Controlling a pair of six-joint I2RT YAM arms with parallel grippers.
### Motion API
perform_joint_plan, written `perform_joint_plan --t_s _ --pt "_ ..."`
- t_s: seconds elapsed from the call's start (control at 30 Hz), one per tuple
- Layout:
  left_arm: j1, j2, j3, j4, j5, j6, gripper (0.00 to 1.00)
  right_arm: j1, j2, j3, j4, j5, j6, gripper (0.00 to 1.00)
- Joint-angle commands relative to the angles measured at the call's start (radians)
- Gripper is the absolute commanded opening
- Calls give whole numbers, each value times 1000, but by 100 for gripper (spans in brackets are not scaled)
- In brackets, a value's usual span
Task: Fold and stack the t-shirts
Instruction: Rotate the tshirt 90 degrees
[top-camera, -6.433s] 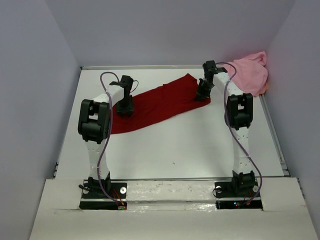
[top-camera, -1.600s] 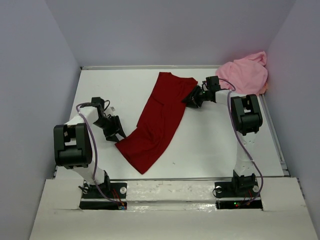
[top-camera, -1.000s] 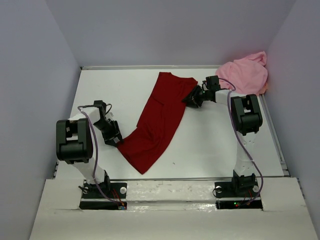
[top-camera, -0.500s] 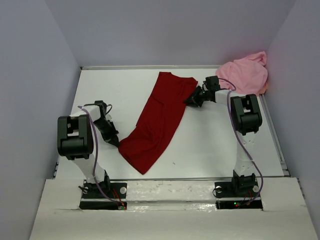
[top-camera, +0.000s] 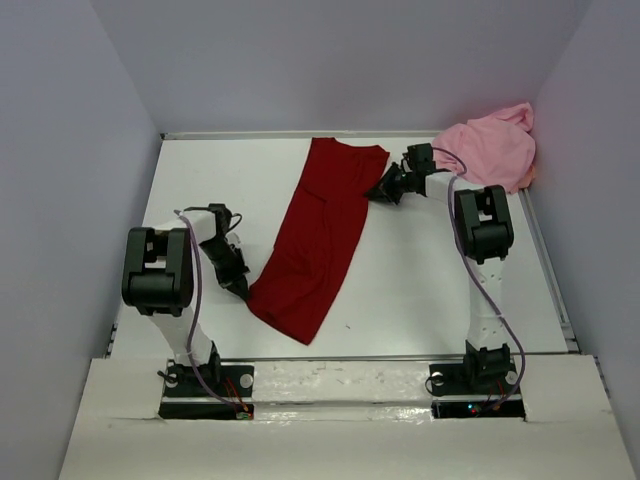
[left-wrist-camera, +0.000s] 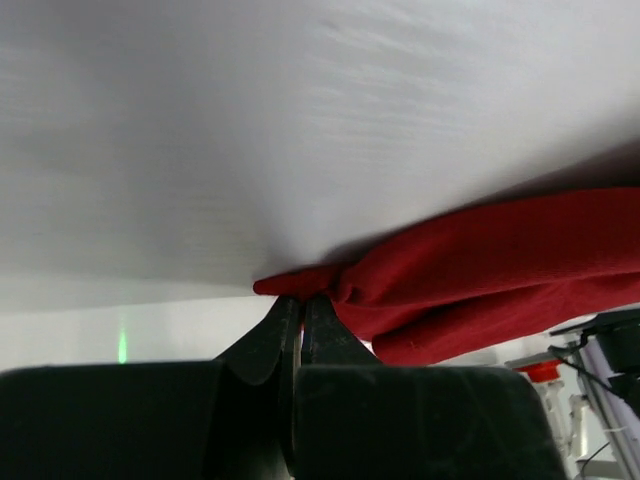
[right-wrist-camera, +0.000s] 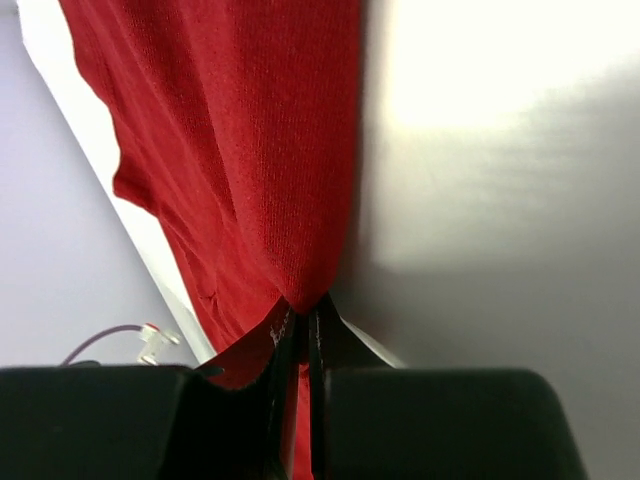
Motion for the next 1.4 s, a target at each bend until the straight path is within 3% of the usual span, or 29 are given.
perform_joint_plan --t_s 0.0,0.27,0.63,1.0,1.37 --pt "-93 59 -17 31 -9 3 3 10 56 84 -12 2 5 8" --pt "-280 117 62 20 72 -49 4 10 128 184 -29 -21 13 10" --pt "-435 200 217 -15 120 -90 5 19 200 310 -56 -76 20 11" --pt "-500 226 268 -52 132 -86 5 29 259 420 -61 -140 31 11" --pt "-509 138 162 -25 144 -115 5 29 308 526 -61 -151 48 11"
